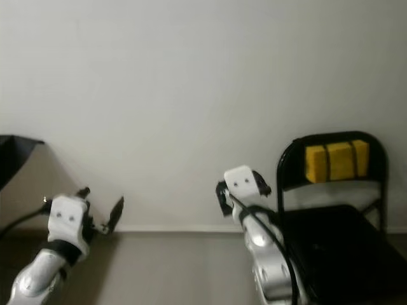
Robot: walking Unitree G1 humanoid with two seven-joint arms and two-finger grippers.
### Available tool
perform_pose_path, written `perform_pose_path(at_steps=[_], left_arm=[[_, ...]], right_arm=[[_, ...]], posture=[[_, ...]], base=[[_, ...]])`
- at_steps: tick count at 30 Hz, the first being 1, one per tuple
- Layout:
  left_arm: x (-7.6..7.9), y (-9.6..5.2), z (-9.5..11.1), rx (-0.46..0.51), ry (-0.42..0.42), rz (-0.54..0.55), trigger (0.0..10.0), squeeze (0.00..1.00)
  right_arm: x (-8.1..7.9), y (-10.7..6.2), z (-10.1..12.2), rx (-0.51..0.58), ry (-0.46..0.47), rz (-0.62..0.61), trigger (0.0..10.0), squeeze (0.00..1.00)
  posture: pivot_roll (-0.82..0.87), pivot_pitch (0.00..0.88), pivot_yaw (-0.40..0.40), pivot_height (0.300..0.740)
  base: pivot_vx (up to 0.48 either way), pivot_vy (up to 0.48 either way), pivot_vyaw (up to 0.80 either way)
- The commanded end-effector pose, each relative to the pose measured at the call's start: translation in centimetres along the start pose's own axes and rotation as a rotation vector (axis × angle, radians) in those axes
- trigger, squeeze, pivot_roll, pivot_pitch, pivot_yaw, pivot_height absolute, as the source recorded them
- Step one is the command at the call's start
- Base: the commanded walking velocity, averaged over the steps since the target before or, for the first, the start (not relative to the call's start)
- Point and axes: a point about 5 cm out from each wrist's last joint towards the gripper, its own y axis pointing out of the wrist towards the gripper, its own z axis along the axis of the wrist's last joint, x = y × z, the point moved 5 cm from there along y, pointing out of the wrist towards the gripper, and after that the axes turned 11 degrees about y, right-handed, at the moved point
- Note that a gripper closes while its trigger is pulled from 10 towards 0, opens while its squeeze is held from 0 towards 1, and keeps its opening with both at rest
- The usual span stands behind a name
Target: Building children table
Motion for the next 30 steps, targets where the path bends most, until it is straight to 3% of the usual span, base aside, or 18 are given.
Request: perform_pose_path(at_steps=[1, 30], left_arm=[[-0.1, 0.0, -0.2, -0.008, 0.008, -0.001, 10.0, 0.0], [0.3, 0.2, -0.8, -0.023, 0.037, -0.031, 10.0, 0.0]], right_arm=[[-0.2, 0.1, 0.2, 0.003, -0.007, 0.005, 10.0, 0.0], [1.3, 0.4, -0.8, -0.033, -0.012, -0.073, 10.0, 0.0]], posture=[[-0.05, 0.0, -0.037, 0.74], [-0.05, 0.0, -0.031, 0.74]], base=[[0.0, 0.0, 0.0], [0.0, -0.009, 0.0]])
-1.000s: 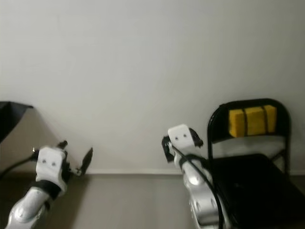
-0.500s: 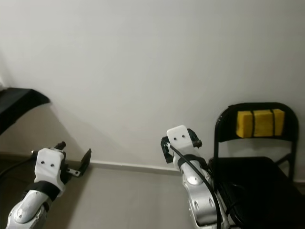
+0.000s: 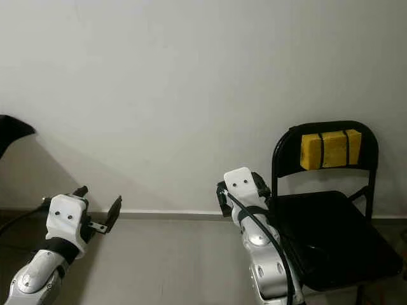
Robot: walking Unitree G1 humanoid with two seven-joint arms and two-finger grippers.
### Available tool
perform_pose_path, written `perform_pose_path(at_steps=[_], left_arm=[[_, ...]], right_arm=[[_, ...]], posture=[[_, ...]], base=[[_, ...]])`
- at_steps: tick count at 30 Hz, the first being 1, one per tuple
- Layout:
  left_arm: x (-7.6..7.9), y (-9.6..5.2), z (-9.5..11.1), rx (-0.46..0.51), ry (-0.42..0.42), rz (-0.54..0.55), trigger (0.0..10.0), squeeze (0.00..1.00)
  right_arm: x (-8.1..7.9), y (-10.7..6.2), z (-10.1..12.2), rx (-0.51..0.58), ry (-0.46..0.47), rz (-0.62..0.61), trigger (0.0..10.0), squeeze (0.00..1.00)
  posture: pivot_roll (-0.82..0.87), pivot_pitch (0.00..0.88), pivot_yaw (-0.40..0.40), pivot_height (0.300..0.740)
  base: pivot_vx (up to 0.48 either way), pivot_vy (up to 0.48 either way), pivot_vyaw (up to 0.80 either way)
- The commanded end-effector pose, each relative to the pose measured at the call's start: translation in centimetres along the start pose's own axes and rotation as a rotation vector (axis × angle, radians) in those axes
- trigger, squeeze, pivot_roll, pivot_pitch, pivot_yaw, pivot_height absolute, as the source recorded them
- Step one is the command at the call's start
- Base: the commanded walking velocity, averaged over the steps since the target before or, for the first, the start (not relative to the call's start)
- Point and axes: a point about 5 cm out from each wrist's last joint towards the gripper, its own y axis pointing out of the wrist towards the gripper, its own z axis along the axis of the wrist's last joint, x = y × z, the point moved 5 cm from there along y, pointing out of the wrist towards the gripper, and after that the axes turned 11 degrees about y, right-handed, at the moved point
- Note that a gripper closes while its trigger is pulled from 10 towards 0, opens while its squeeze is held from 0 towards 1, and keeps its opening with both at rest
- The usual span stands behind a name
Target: Building children table
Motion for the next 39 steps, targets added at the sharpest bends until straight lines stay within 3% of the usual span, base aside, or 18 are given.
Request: perform_pose_path(at_steps=[1, 7, 9, 33, 39], left_arm=[[0.1, 0.0, -0.4, -0.014, 0.027, -0.02, 10.0, 0.0], [0.3, 0.0, -0.6, -0.021, 0.032, -0.027, 10.0, 0.0], [-0.2, 0.0, -0.5, -0.013, -0.008, 0.008, 10.0, 0.0], [0.1, -0.1, -1.1, -0.041, 0.024, -0.017, 10.0, 0.0], [0.0, -0.1, -1.1, -0.041, -0.004, -0.004, 10.0, 0.0]], right_arm=[[0.3, 0.2, -0.2, -0.013, 0.0, -0.02, 10.0, 0.0], [-0.1, 0.2, -0.1, -0.009, -0.007, -0.013, 10.0, 0.0], [-0.1, 0.1, -0.3, -0.012, -0.01, -0.013, 10.0, 0.0], [0.4, 0.0, -1.2, -0.043, -0.019, -0.026, 10.0, 0.0], [0.4, 0.0, -1.2, -0.044, -0.019, -0.024, 10.0, 0.0]], posture=[[-0.05, 0.0, -0.031, 0.74], [-0.05, 0.0, -0.03, 0.74], [-0.05, 0.0, -0.029, 0.74], [-0.05, 0.0, -0.028, 0.74], [-0.05, 0.0, -0.028, 0.74]], base=[[0.0, -0.259, 0.0], [0.0, -0.472, 0.0], [0.0, 0.0, 0.0], [0.0, 0.0, 0.0], [0.0, -0.4, 0.0]])
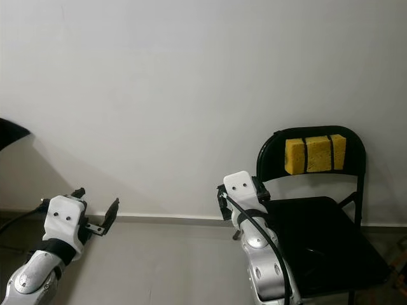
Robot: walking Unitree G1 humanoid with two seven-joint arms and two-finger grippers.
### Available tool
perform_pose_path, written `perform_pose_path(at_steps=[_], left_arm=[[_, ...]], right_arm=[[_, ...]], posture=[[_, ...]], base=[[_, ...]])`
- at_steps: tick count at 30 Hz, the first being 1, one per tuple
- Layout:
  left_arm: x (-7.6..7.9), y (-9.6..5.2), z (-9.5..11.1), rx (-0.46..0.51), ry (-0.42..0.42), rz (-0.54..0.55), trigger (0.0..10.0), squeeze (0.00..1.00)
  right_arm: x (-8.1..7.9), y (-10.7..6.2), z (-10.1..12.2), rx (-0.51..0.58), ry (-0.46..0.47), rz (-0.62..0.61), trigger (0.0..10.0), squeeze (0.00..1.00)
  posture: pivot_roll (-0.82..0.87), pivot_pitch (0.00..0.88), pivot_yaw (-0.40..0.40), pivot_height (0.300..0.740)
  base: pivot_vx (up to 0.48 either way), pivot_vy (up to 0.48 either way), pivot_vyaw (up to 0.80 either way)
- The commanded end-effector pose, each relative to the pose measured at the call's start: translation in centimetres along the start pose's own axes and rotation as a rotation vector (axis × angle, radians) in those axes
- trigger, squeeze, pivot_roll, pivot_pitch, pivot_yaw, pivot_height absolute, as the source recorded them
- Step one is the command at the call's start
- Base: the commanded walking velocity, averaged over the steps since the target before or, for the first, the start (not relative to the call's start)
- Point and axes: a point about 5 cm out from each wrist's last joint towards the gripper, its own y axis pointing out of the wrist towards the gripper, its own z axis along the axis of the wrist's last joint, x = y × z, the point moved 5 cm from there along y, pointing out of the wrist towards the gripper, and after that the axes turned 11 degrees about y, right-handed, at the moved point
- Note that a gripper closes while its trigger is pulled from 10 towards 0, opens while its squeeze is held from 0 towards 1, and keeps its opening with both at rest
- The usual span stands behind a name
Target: Building children table
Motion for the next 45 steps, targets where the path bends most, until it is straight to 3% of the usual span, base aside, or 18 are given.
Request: perform_pose_path(at_steps=[1, 36, 42, 45], left_arm=[[0.2, -0.1, -0.4, -0.017, -0.019, -0.005, 10.0, 0.0], [0.3, -0.2, -0.9, -0.034, -0.012, -0.012, 10.0, 0.0], [0.2, 0.0, -1.0, -0.033, -0.003, -0.014, 10.0, 0.0], [-0.2, 0.0, -1.1, -0.033, 0.017, -0.012, 10.0, 0.0]], right_arm=[[0.4, 0.0, -0.5, -0.02, -0.003, -0.013, 10.0, 0.0], [0.6, -0.1, -1.4, -0.053, 0.001, -0.018, 10.0, 0.0], [1.2, 0.1, -2.1, -0.096, 0.016, -0.053, 10.0, 0.0], [2.0, 0.1, -2.6, -0.11, -0.03, -0.079, 10.0, 0.0]], posture=[[-0.05, 0.0, -0.031, 0.74], [-0.06, 0.0, -0.03, 0.74], [-0.06, 0.0, -0.028, 0.72], [-0.06, 0.0, -0.03, 0.7]], base=[[0.0, 0.0, 0.0], [0.0, 0.0, 0.0], [0.0, 0.0, 0.0], [0.0, 0.0, 0.0]])
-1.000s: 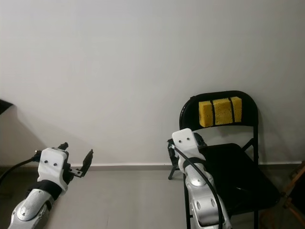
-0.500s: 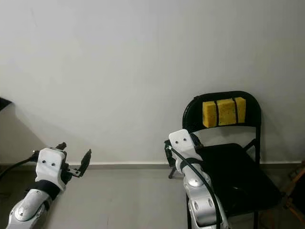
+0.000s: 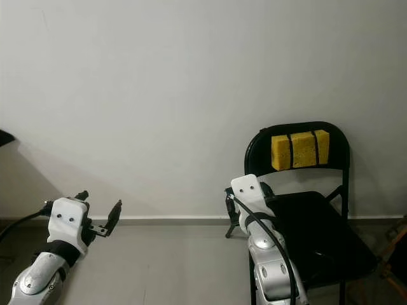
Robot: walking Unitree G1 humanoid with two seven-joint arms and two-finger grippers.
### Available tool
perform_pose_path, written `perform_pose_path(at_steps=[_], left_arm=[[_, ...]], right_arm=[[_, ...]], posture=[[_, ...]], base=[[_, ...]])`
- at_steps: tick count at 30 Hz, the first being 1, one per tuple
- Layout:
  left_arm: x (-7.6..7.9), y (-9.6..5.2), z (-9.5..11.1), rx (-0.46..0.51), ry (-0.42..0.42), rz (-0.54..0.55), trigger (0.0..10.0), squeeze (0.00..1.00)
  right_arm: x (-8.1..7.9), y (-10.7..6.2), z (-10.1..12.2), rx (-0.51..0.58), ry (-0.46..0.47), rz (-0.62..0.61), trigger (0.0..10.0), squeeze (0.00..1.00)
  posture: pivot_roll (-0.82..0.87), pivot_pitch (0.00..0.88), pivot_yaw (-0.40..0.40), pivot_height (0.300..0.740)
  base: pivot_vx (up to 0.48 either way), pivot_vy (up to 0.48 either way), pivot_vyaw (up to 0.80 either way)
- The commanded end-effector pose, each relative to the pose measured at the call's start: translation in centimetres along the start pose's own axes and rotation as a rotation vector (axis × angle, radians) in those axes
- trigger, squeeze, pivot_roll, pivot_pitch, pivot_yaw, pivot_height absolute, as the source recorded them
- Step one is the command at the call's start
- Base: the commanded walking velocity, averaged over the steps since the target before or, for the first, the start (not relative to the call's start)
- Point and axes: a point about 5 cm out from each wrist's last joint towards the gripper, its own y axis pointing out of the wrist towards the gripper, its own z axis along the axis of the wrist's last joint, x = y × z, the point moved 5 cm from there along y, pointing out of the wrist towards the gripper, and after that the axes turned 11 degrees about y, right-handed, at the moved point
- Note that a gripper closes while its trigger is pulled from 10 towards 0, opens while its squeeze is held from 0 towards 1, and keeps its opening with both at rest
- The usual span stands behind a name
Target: Building children table
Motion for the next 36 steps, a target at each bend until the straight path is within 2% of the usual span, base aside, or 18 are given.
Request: perform_pose_path(at_steps=[1, 14, 17, 20, 22, 24, 36], left_arm=[[-0.4, 0.0, -0.6, -0.018, 0.026, -0.003, 10.0, 0.0], [-0.8, -0.2, -1.2, -0.031, 0.042, 0.001, 10.0, 0.0], [-1.3, -0.2, -1.6, -0.042, 0.059, 0.01, 10.0, 0.0], [-1.4, -0.2, -1.7, -0.044, 0.063, 0.012, 10.0, 0.0], [-1.6, -0.2, -1.8, -0.045, 0.067, 0.016, 10.0, 0.0], [-2.1, -0.3, -2.0, -0.052, 0.078, 0.031, 10.0, 0.0], [-2.7, -0.5, -2.3, -0.061, 0.095, 0.045, 10.0, 0.0]], right_arm=[[0.5, 0.1, -0.6, -0.026, -0.03, -0.025, 10.0, 0.0], [1.0, 0.1, -0.7, -0.039, -0.037, -0.036, 10.0, 0.0], [1.6, 0.2, -0.4, -0.024, -0.114, -0.063, 10.0, 0.0], [1.8, 0.3, -0.3, -0.018, -0.132, -0.076, 10.0, 0.0], [2.2, 0.4, -0.3, -0.02, -0.145, -0.1, 10.0, 0.0], [3.4, 0.5, -0.9, -0.054, -0.145, -0.176, 10.0, 0.0], [5.8, 0.8, -2.9, -0.145, -0.13, -0.234, 10.0, 0.0]], posture=[[-0.06, 0.0, -0.03, 0.7], [-0.07, 0.0, -0.03, 0.66], [-0.07, 0.0, -0.033, 0.645], [-0.07, 0.0, -0.034, 0.64], [-0.07, 0.0, -0.035, 0.635], [-0.06, 0.0, -0.04, 0.62], [-0.06, 0.0, -0.038, 0.58]], base=[[0.0, 0.0, 0.0], [0.0, 0.0, 0.0], [0.0, 0.0, 0.0], [0.0, 0.0, 0.0], [0.0, 0.0, 0.0], [0.0, 0.0, 0.0], [0.0, 0.0, 0.0]])
